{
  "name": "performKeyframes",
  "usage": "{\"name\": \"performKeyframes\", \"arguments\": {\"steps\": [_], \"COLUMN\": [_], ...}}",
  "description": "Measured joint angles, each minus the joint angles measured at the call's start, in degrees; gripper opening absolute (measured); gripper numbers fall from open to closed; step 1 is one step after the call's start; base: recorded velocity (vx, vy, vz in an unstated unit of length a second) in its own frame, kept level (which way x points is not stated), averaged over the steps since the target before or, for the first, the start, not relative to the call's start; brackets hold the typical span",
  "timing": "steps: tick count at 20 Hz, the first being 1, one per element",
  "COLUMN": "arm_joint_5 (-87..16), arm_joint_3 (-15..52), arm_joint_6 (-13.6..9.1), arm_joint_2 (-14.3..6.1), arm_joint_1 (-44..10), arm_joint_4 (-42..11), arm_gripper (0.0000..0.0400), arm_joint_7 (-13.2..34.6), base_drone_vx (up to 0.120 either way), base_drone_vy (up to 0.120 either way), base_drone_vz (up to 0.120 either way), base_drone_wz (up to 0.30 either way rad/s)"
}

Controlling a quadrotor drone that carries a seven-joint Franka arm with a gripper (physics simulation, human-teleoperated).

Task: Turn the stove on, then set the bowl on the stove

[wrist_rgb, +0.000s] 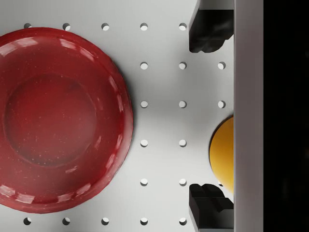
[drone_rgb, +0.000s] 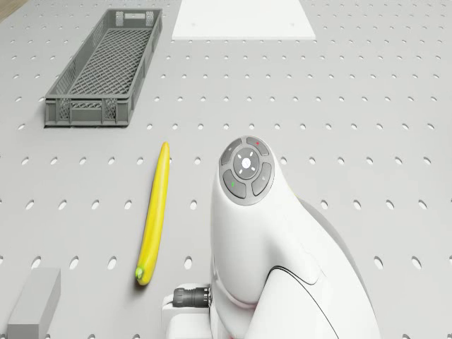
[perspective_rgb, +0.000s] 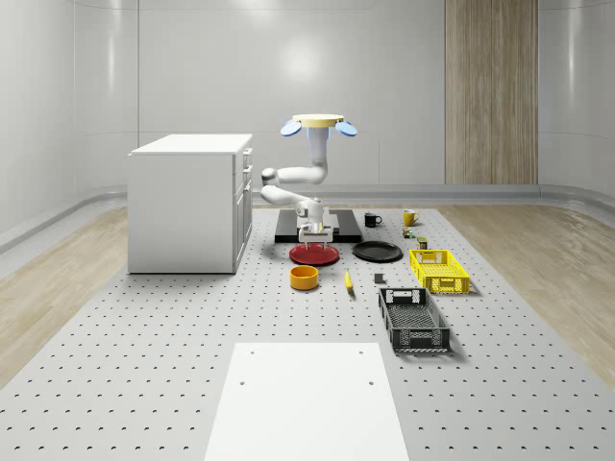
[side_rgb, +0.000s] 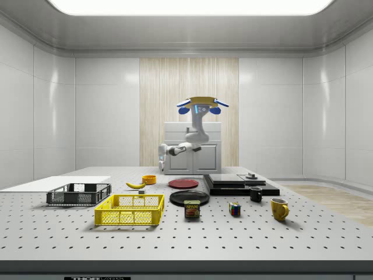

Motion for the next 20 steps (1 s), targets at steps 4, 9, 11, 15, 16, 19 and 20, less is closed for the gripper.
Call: {"name": "performKeyframes", "arguments": {"steps": [4, 9, 11, 15, 16, 19, 20], "arm_joint_5": [0.1, 0.1, 0.2, 0.2, 0.2, 0.3, 0.3], "arm_joint_3": [0.0, 0.0, 0.0, 0.0, 0.0, 0.0, 0.0], "arm_joint_6": [0.1, 0.3, 0.3, 0.4, 0.5, 0.5, 0.6], "arm_joint_2": [-0.1, -0.3, -0.3, -0.5, -0.5, -0.6, -0.6], "arm_joint_1": [-0.1, -0.1, -0.2, -0.2, -0.2, -0.3, -0.3], "arm_joint_4": [0.0, 0.0, 0.0, 0.0, 0.0, 0.0, 0.0], "arm_gripper": [0.0400, 0.0400, 0.0400, 0.0400, 0.0400, 0.0400, 0.0400], "arm_joint_7": [0.0, 0.1, 0.1, 0.2, 0.2, 0.2, 0.2], "base_drone_vx": [0.120, 0.120, 0.120, 0.120, 0.120, 0.120, 0.120], "base_drone_vy": [0.000, 0.000, 0.000, 0.020, 0.120, 0.027, 0.000], "base_drone_vz": [0.000, -0.072, -0.100, -0.050, 0.000, 0.000, 0.000], "base_drone_wz": [0.000, 0.000, 0.000, 0.000, 0.000, 0.000, 0.000]}}
